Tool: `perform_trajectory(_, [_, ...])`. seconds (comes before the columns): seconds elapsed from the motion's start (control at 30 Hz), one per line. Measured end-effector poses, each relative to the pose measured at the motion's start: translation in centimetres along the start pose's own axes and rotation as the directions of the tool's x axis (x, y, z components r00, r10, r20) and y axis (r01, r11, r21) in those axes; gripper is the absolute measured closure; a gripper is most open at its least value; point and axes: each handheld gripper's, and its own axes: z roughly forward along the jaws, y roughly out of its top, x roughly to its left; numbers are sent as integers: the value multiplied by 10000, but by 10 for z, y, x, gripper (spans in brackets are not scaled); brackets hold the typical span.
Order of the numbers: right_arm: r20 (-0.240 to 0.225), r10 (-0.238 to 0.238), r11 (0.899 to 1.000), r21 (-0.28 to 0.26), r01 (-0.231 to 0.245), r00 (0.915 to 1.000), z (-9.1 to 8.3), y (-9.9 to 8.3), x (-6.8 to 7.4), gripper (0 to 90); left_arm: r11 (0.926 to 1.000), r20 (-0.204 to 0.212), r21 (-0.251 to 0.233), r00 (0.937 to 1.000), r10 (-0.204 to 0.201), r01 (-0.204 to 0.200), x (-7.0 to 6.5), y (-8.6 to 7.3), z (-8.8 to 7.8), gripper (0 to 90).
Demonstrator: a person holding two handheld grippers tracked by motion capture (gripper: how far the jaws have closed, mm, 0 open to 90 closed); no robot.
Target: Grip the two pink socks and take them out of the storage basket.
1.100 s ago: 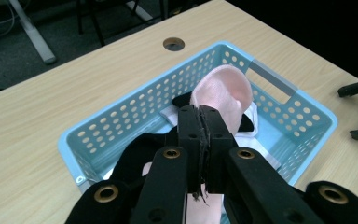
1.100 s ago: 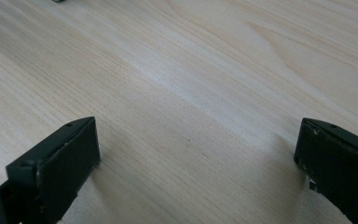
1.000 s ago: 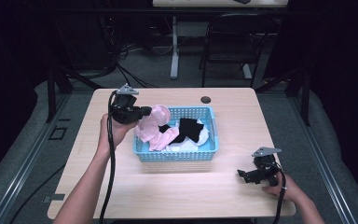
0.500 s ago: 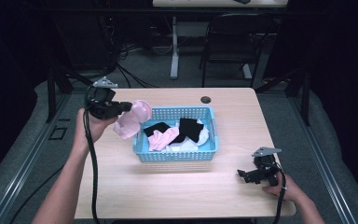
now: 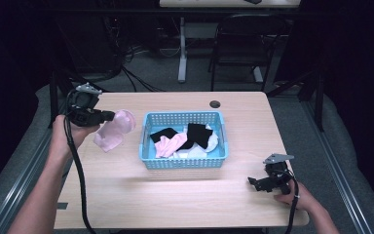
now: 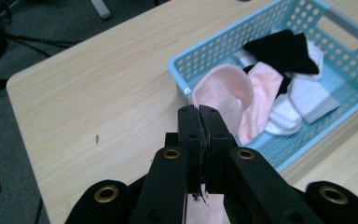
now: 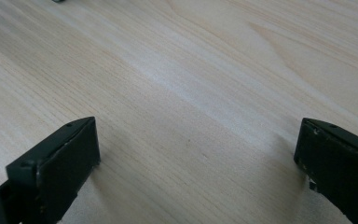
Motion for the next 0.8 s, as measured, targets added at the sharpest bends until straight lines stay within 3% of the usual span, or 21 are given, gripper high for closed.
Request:
perform_trajectory(0.23, [42,23,10000,-15,-23,10000,0,0,0,0,9967,-243,739,9992,-315,332,17,-18,2,885])
perform_trajectory(0.43, [39,32,10000,-21,-32,10000,0,0,0,0,9879,-362,1351,9967,-720,763,33,-37,16,885])
perform_trajectory(0.53, [34,13,10000,-9,-13,10000,0,0,0,0,9791,-551,1799,9947,-866,952,42,-45,28,885])
perform_trajectory(0.8, [17,28,10000,-26,-28,10000,0,0,0,0,9501,-523,2804,9905,-1273,1369,54,-65,74,884])
